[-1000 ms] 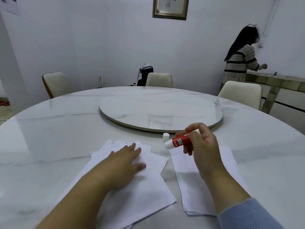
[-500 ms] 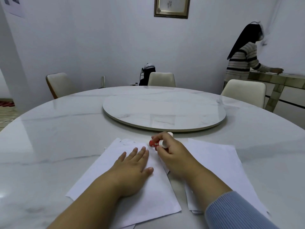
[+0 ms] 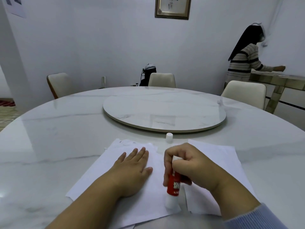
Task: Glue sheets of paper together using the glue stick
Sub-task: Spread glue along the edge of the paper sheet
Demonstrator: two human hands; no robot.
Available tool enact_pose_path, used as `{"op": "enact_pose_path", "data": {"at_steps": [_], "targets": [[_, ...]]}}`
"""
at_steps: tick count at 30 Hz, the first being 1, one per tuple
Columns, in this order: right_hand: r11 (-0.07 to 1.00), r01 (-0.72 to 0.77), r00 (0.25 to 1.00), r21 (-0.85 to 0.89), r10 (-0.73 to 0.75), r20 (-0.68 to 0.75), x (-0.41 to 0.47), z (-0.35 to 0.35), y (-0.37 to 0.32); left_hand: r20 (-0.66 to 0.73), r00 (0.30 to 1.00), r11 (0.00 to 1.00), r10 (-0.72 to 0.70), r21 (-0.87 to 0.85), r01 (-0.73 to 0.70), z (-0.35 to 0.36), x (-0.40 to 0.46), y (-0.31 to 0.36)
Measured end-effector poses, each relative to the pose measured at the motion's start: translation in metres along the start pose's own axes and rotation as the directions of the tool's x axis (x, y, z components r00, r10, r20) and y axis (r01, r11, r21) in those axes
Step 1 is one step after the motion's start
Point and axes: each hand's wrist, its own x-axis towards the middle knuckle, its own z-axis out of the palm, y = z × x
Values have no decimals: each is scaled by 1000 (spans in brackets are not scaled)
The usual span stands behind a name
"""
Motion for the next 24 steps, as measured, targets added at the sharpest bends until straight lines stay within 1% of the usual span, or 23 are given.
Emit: {"op": "enact_pose_path", "data": {"at_steps": [1, 2, 3, 4, 5, 6, 7, 8, 9, 11, 12, 13, 14, 16, 17, 18, 19, 20, 21, 22, 23, 24], "targets": [[999, -11, 998, 38, 9, 54, -1, -2, 0, 5, 1000, 1000, 1, -4, -1, 0, -1, 1], [995, -3, 998, 99, -3, 60, 0, -4, 1, 11, 1000, 1000, 4, -15, -3, -1, -1, 2], [980, 22, 1000, 197, -23, 0, 3, -6, 3, 23, 1000, 1000, 12, -29, -11, -5, -1, 2], [946, 67, 992, 318, -29, -122, 6, -9, 5, 56, 998, 999, 28, -35, -26, -10, -1, 0], [897, 139, 963, 420, -23, -269, 8, -13, 8, 114, 992, 999, 51, -24, -49, -17, -1, -3], [854, 215, 914, 474, -4, -406, 9, -17, 12, 176, 982, 998, 69, -6, -69, -25, -2, -7], [831, 266, 859, 488, 25, -511, 10, -20, 15, 214, 974, 997, 72, 9, -76, -31, -3, -11], [829, 289, 813, 479, 52, -580, 11, -24, 18, 212, 976, 998, 51, 8, -54, -35, -3, -14], [836, 293, 775, 464, 77, -627, 11, -25, 21, 163, 987, 1000, 8, -2, -7, -36, -3, -15], [846, 288, 716, 449, 121, -688, 12, -27, 23, 23, 995, 995, -99, 11, 99, -27, -1, -7], [857, 281, 691, 432, 131, -710, 12, -28, 23, 8, 992, 991, -128, 42, 128, -21, -1, -1], [870, 270, 672, 412, 136, -728, 13, -28, 22, 37, 991, 990, -127, 66, 125, -15, -1, 3], [880, 261, 660, 397, 138, -738, 13, -28, 21, 94, 991, 993, -100, 75, 93, -13, -2, 4], [887, 250, 647, 388, 145, -749, 12, -29, 22, 193, 981, 1000, -7, 26, 2, -21, -5, -3], [889, 246, 642, 387, 149, -752, 12, -29, 23, 197, 980, 998, 44, -62, -32, -27, -6, -6], [892, 243, 637, 381, 150, -756, 11, -29, 23, 142, 988, 984, 68, -171, -43, -32, -7, -7], [899, 238, 636, 368, 142, -759, 11, -28, 22, 47, 997, 965, 64, -257, -50, -32, -6, -6], [910, 229, 640, 345, 126, -758, 11, -27, 22, -50, 998, 959, 47, -277, -59, -29, -4, -2], [925, 217, 650, 313, 102, -753, 11, -25, 22, -99, 994, 975, 39, -216, -59, -25, -3, 3], [942, 201, 666, 269, 70, -742, 12, -22, 21, -87, 996, 991, 35, -129, -46, -19, -3, 7], [960, 182, 685, 212, 30, -728, 13, -19, 21, -40, 998, 997, 42, -61, -44, -12, -1, 9], [976, 162, 707, 147, -11, -707, 14, -16, 22, 12, 999, 998, 49, -30, -49, -7, -1, 9]]}}
